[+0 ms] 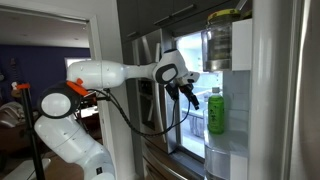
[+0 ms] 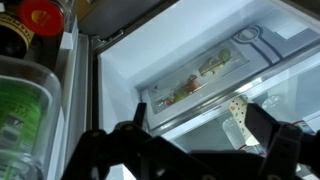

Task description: Put the cup into the fridge

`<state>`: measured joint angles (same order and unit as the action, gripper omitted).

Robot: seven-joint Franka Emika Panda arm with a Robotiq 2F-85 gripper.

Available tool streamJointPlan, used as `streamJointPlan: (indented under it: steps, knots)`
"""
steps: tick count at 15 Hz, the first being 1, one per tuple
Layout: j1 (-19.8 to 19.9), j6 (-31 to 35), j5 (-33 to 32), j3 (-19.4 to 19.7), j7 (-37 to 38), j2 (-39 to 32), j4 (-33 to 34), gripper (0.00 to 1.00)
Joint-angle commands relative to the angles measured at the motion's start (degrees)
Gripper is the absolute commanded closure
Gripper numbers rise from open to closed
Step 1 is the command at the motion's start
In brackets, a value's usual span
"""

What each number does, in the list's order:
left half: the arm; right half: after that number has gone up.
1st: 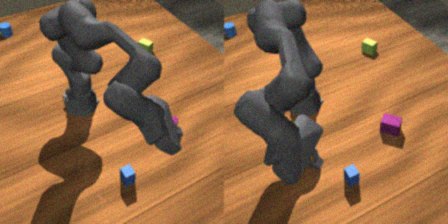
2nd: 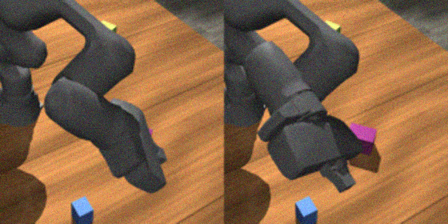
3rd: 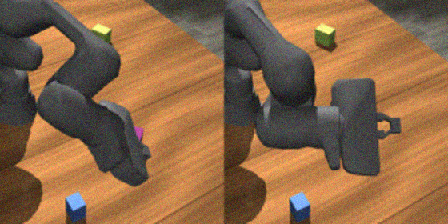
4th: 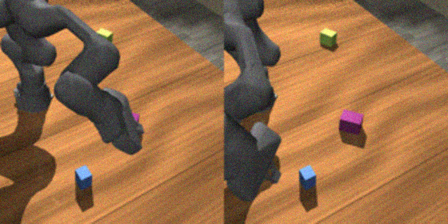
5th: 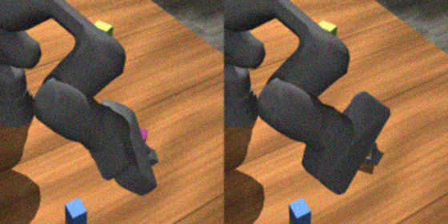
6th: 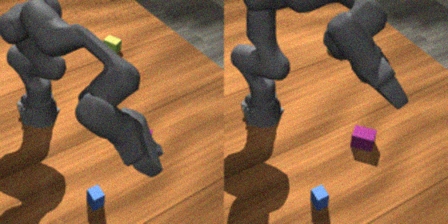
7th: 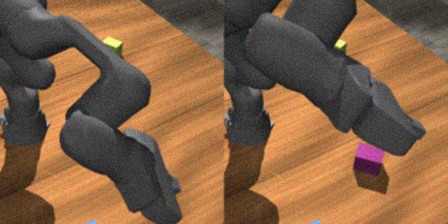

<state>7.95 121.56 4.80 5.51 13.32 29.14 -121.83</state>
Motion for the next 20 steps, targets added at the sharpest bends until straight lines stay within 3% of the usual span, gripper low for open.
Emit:
streamJointPlan:
  steps: [1, 5, 8, 20]
  knots:
    - [1.17, -1.84, -2.22, 0.84, -5.22, 6.98, -4.59, 0.00]
    - [0.79, -4.42, -0.93, 2.34, -9.29, 11.54, -6.33, 0.00]
    - [1.80, -5.40, -1.44, 2.29, -8.25, 13.42, -6.85, 0.00]
    - [2.33, -5.23, -1.38, 2.18, -7.90, 13.18, -6.61, 0.00]
